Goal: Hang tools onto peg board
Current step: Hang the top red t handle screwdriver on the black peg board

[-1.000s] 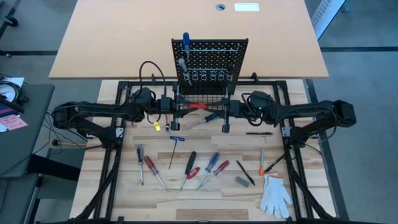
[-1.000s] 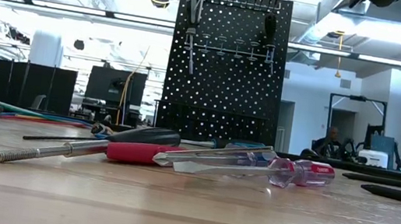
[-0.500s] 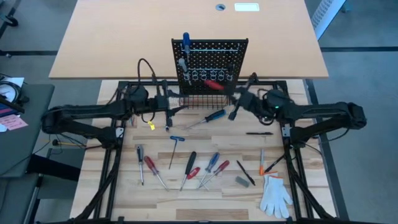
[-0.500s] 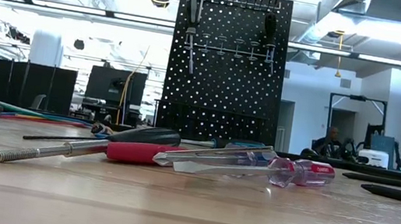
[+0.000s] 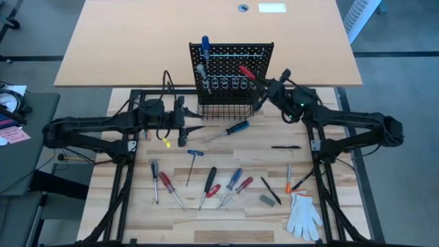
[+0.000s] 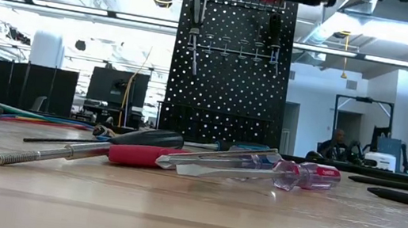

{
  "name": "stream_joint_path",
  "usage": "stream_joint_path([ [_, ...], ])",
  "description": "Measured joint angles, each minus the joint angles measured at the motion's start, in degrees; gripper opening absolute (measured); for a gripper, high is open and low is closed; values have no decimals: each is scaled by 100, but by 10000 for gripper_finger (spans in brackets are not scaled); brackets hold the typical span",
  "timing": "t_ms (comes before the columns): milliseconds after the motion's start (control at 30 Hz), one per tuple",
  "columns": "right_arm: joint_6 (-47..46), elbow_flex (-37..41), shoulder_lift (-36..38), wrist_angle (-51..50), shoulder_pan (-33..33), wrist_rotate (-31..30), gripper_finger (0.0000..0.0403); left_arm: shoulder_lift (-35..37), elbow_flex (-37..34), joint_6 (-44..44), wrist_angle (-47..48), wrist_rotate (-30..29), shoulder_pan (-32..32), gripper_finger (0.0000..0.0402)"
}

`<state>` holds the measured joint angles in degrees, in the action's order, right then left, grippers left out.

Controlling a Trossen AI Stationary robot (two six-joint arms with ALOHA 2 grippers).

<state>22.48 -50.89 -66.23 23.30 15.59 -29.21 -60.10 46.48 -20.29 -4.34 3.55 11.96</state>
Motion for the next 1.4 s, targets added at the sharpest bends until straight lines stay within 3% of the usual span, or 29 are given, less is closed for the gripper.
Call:
stream_joint_path([
  [500,-15,-120,77,-278,-202,-186,36,0,0,2,13,0,-43,157],
  [700,-375,-524,104,-1249,-311,-371,37,0,0,13,16,0,-43,157],
  [1033,-672,-586,58,-1584,48,-316,38,0,-4,15,15,3,-43,157],
  [1400,-916,-586,-278,-1688,556,257,38,0,-4,54,23,5,-43,158],
])
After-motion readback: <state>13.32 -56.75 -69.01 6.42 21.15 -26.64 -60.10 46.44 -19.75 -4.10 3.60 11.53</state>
